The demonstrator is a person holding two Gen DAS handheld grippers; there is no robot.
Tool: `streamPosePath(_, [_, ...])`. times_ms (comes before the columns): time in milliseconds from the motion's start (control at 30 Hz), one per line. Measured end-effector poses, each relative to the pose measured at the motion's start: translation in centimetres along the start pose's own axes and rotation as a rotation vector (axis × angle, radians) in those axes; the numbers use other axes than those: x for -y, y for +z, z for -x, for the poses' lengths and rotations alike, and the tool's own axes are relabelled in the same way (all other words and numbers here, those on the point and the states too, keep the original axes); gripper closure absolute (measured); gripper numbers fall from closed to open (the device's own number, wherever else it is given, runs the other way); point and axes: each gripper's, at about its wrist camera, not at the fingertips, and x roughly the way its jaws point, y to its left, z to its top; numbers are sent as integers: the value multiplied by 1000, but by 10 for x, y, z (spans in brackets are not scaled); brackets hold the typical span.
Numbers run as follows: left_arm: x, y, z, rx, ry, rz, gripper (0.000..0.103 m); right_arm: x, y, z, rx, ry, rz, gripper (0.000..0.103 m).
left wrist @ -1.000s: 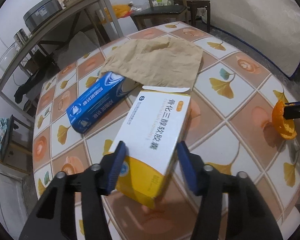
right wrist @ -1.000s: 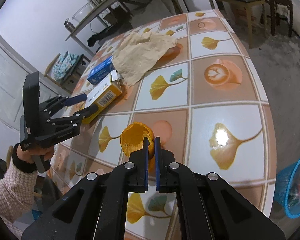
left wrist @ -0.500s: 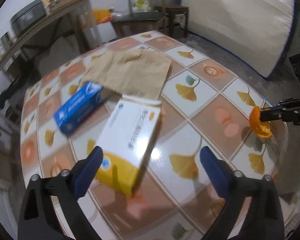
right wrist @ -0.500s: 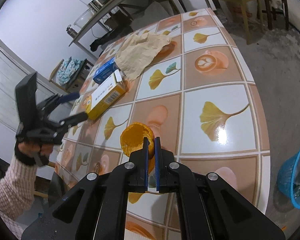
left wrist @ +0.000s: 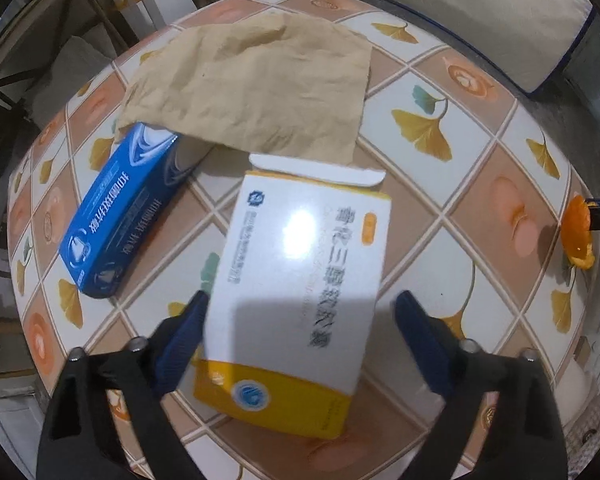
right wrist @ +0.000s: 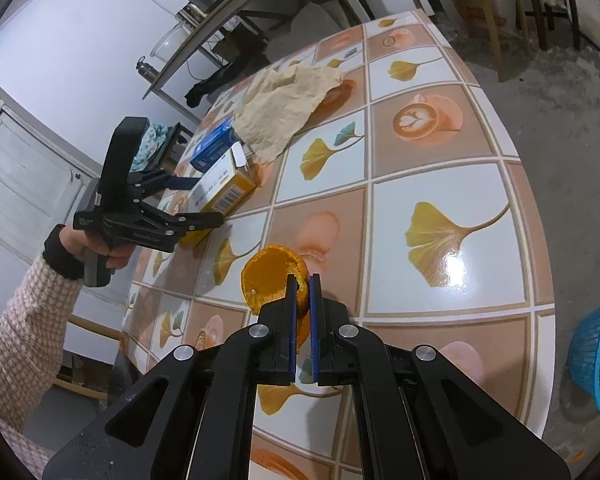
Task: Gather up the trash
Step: 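Grasp the yellow-and-white medicine box with the left tool, then drop the medicine box and orange peel into the blue wastebasket with both tools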
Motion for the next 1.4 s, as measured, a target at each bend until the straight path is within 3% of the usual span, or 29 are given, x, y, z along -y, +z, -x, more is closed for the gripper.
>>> streamPosePath(67, [3,-1,1,-10,-1,18,33,1,-1,0,-1,4,-1,99])
streamPosePath(300, [23,-24,16,-19,-6,104,33,2,-9,15,17,14,-11,99])
streamPosePath(533, [55,-61,49,54,-117,219,34,10,-25,33,43,38,-48,99])
streamPosePath(700, [87,-64,78,125,-185,237,34,32,-44,56,94,66,-134,99])
streamPosePath(900, [153,-13,100,200,-266,114,34,78,-73,124,241,23,-267,99])
streamPosePath(1000, [204,22,94,206,-328,33,34,115,-95,171,334,-58,-356,99])
streamPosePath(1100, [260,54,76,182,-394,-31,33,158,-124,212,394,-231,-463,99])
streamPosePath(1267, [349,108,12,46,-461,-64,34,224,-167,241,400,-373,-630,99])
streamPosePath(1400, [401,140,-47,-106,-480,-43,34,268,-186,237,378,-388,-741,99])
